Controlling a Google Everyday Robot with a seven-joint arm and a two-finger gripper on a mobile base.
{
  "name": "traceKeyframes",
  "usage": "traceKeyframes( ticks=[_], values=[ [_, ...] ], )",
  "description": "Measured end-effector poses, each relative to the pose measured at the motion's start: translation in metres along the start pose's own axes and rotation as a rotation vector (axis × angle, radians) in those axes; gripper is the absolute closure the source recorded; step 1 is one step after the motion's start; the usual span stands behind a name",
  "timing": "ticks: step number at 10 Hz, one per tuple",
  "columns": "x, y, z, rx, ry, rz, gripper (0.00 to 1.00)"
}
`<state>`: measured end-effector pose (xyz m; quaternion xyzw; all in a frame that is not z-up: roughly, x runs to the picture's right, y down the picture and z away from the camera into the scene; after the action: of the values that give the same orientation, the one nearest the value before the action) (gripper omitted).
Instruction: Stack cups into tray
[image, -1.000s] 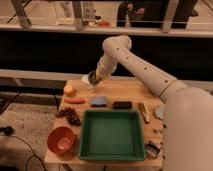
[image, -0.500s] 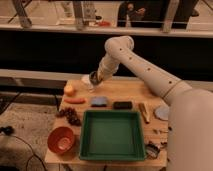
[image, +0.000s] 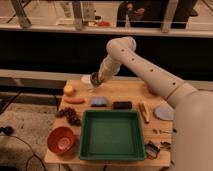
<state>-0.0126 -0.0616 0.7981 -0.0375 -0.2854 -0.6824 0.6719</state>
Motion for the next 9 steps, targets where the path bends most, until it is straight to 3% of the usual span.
traceKeyframes(
  ticks=[4,7,9],
  values=[
    [-0.012,0.016,-0.006,0.000,-0.001,0.012,1.00],
    [-0.018,0.015,-0.006,0.005,-0.003,0.025,1.00],
    [-0.026,0.033,-0.011,0.004,-0.003,0.039,1.00]
  ],
)
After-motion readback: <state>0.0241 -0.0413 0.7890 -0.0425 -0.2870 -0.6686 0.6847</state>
